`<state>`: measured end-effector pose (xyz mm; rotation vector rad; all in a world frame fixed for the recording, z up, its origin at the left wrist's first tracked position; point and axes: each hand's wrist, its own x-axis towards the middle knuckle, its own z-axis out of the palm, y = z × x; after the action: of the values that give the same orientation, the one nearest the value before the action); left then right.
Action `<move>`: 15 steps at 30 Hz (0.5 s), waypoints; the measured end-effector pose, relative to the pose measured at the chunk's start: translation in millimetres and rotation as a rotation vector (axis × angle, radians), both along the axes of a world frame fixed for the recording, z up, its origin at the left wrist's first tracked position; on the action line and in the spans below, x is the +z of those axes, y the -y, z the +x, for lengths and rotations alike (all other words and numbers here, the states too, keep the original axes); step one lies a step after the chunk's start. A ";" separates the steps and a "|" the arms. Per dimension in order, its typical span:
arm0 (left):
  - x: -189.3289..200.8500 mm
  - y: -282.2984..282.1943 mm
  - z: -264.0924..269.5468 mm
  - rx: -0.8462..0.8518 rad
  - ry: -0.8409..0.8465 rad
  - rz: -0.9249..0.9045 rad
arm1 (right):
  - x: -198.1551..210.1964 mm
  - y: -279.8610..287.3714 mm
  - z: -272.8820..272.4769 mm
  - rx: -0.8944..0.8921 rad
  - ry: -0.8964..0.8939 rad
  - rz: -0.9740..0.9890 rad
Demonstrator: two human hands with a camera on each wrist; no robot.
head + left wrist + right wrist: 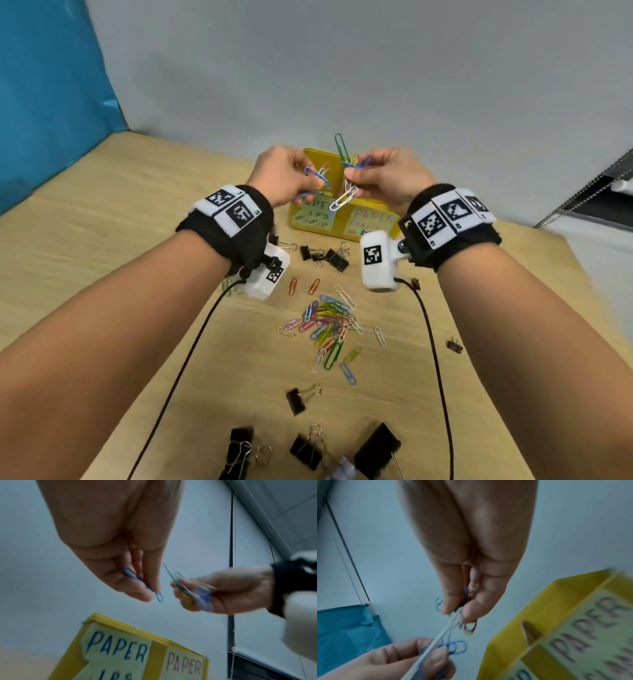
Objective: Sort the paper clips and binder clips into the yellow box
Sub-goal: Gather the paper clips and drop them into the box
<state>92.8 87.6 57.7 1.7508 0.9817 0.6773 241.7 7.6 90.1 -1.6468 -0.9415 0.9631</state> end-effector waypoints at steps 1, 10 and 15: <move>3.1 -7.1 8.6 0.069 -0.002 0.041 | 3.7 -16.2 0.3 -0.041 0.010 0.024; -18.4 -33.5 40.2 0.201 -0.517 0.256 | -39.4 -87.5 2.6 -0.149 0.361 -0.200; -24.5 -5.0 9.4 0.144 -0.376 0.374 | -34.5 -47.9 -4.7 -0.096 0.600 -0.099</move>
<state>102.2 92.6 33.2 2.2055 1.3106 0.6664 237.0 55.5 55.6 -2.0972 -1.2036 0.4518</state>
